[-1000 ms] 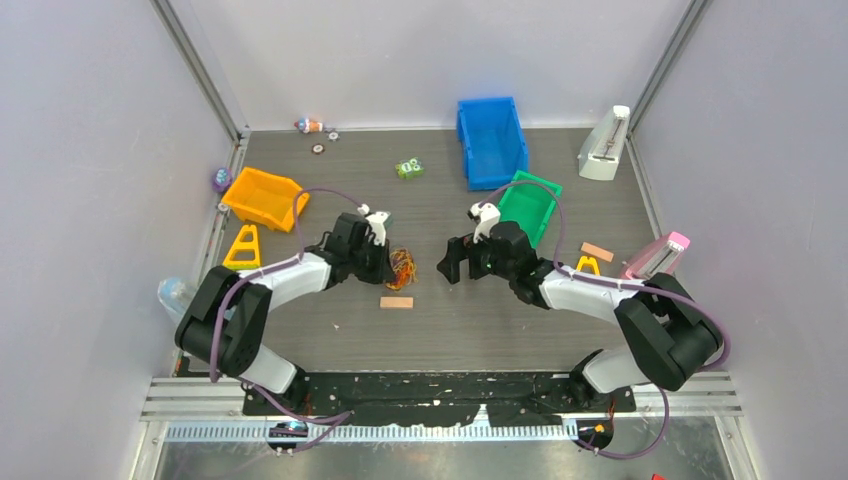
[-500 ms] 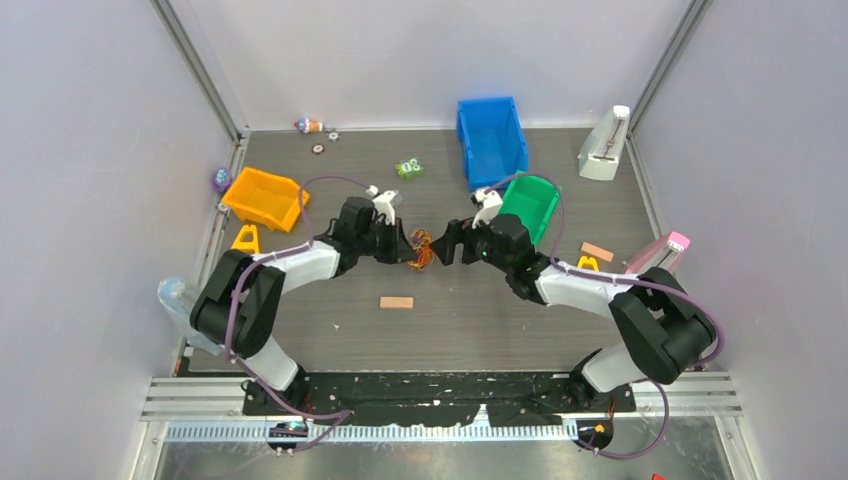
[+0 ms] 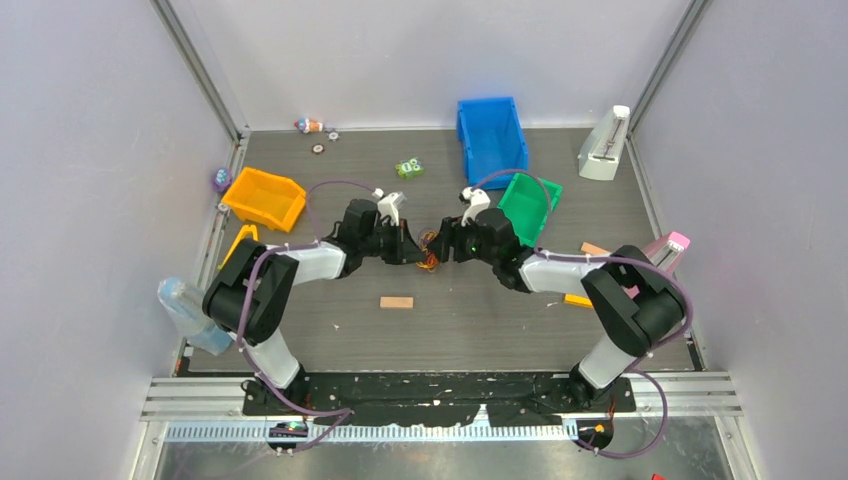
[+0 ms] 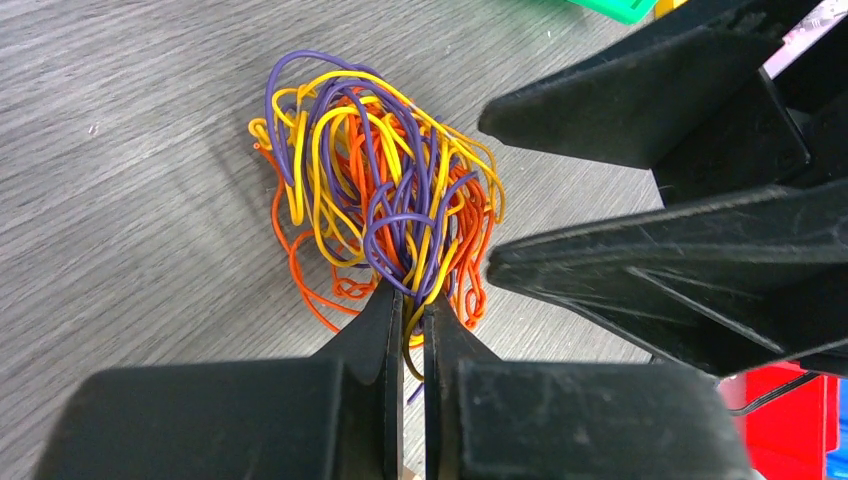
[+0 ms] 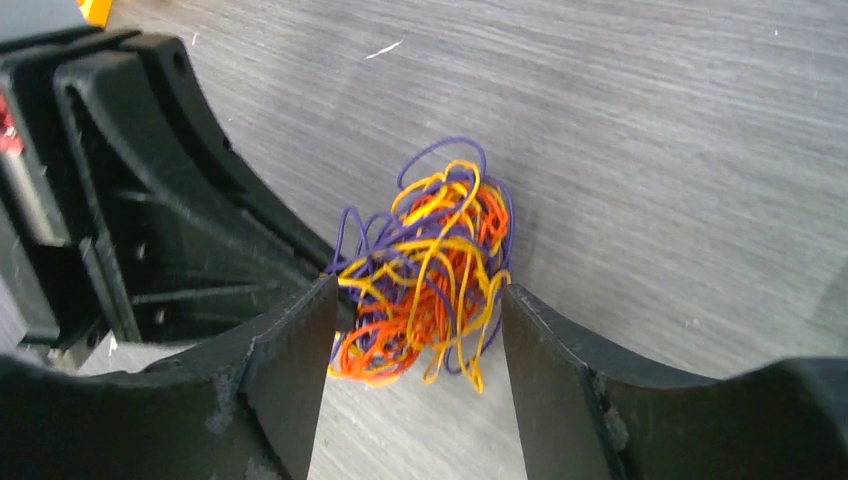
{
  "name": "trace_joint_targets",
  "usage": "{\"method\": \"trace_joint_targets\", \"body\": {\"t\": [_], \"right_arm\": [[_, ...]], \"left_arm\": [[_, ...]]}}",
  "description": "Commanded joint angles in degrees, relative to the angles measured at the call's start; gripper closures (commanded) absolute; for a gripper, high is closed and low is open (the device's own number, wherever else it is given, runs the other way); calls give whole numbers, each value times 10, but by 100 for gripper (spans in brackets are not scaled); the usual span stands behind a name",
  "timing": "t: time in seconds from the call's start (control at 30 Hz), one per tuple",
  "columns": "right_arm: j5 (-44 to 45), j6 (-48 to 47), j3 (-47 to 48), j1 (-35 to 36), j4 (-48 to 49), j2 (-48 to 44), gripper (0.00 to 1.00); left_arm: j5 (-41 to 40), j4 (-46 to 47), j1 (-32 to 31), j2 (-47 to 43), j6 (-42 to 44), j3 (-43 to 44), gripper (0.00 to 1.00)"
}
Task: Untangle the cables
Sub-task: Move the cable to the center of the board, then untie the cable.
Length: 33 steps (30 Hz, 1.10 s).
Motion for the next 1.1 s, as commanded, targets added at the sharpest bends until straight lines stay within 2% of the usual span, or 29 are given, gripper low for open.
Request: {"method": "trace_joint_targets", "body": {"t": [0.0,0.03,0.13,0.23,0.27,0.3,0.33,0.37,0.43,0.7,0.73,0.83,0.93,1.07], "right_arm": [[2,-5,64,2,-39,37,38],[1,-4,68,2,-45,42,40],[0,1,96,1,-77,68,53],[-10,10,109,1,-93,85,55],[-14,14,113,1,-99,90,59],[-16,14,118,1,-101,92,69],[-16,15,119,1,-105,94,74],[-10,15,119,1,-107,93,85],[12,17,115,1,-113,86,93],[120,33,71,-9,-113,28,94],[128,35,69,-9,-113,23,95],[159,40,59,-9,-113,9,95],[182,41,66,-8,-135,7,95],[158,36,65,-9,-128,7,94]], "left_arm": [[21,-24,-2,0,14,36,100],[21,-41,-2,2,19,42,100],[20,-56,-2,-2,26,42,100],[15,-77,-2,1,33,51,100],[13,-84,-2,3,35,54,100],[11,-90,-2,6,36,58,100],[11,-92,-2,7,37,59,100],[11,-92,-2,6,36,60,100],[2,-92,-2,0,36,56,99],[-77,-85,2,-56,41,15,79],[-89,-85,4,-61,41,12,80],[-111,-86,12,-71,35,2,100],[-106,-76,21,-70,27,-5,100],[-75,-59,23,-66,26,-4,100]]}}
